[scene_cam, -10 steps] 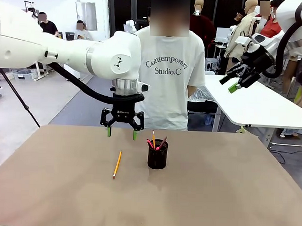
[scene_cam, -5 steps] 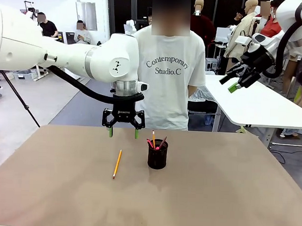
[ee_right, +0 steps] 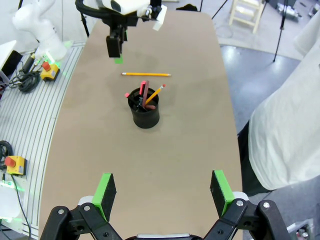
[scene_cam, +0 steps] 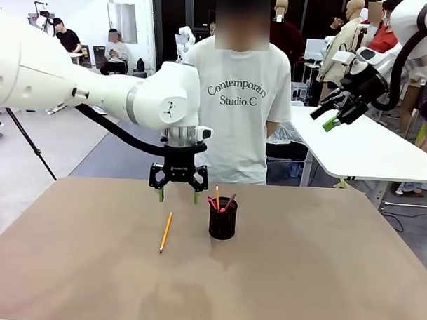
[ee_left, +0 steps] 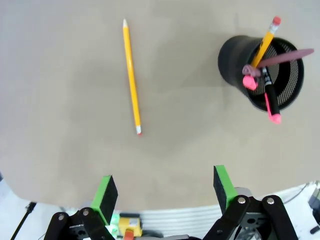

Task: Place the pens into the pen holder.
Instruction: Pick up a writing instrument from the table and place it into the Pen holder.

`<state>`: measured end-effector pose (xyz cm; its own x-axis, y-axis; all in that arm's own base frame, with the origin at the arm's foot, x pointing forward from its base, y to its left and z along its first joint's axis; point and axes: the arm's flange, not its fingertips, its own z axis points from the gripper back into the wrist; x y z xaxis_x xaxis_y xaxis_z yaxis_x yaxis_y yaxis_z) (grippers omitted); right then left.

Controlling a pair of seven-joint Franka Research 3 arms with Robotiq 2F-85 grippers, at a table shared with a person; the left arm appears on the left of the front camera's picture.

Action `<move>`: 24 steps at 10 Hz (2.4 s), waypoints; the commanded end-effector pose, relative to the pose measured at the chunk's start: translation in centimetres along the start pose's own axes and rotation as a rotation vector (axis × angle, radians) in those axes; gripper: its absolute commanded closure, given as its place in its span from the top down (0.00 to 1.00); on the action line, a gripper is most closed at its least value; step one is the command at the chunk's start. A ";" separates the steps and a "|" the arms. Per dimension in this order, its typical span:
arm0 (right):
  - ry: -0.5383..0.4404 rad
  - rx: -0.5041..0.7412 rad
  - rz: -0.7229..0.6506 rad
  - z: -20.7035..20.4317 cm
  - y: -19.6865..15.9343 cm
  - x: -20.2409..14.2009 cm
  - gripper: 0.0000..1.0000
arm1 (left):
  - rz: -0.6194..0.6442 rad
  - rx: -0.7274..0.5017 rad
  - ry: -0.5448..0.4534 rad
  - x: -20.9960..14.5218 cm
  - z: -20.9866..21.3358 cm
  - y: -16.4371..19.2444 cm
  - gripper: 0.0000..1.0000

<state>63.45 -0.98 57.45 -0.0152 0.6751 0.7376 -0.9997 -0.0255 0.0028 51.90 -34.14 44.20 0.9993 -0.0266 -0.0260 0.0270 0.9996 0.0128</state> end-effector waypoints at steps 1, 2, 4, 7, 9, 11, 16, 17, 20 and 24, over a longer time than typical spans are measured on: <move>0.000 -0.005 -0.006 -0.1 0.4 0.1 1.00 | 0.053 0.004 -0.101 -1.3 -2.2 0.3 1.00; 0.000 -0.005 -0.006 -0.1 0.4 0.1 1.00 | 0.077 -0.008 -0.115 -1.9 -3.5 0.9 1.00; 0.000 -0.005 -0.006 -0.1 0.4 0.1 1.00 | 0.102 0.021 -0.108 -2.6 -5.8 2.4 1.00; 0.000 -0.005 -0.006 -0.1 0.4 0.1 1.00 | 0.149 -0.003 -0.123 -1.6 -8.1 4.3 1.00; 0.000 -0.005 -0.006 -0.1 0.4 0.1 1.00 | 0.161 -0.030 -0.149 0.4 -8.1 4.2 1.00; 0.000 -0.005 -0.006 -0.1 0.4 0.1 1.00 | 0.124 -0.011 -0.096 -1.2 -8.1 4.4 1.00; 0.000 -0.005 -0.006 -0.1 0.4 0.1 1.00 | 0.121 -0.015 -0.098 -0.8 -8.4 4.0 1.00; 0.000 -0.005 -0.006 -0.1 0.4 0.1 1.00 | 0.135 0.031 -0.155 0.1 -8.7 4.0 1.00; 0.000 -0.005 -0.006 -0.1 0.4 0.1 1.00 | 0.012 -0.018 -0.229 2.6 -10.2 3.9 1.00; 0.000 -0.005 -0.006 -0.1 0.4 0.1 1.00 | -0.003 -0.036 -0.214 4.7 -12.4 4.7 1.00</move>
<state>63.44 -0.99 57.47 -0.0152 0.6751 0.7376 -0.9997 -0.0254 0.0026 55.83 -29.70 31.65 0.9825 -0.0252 0.1846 0.0298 0.9993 -0.0224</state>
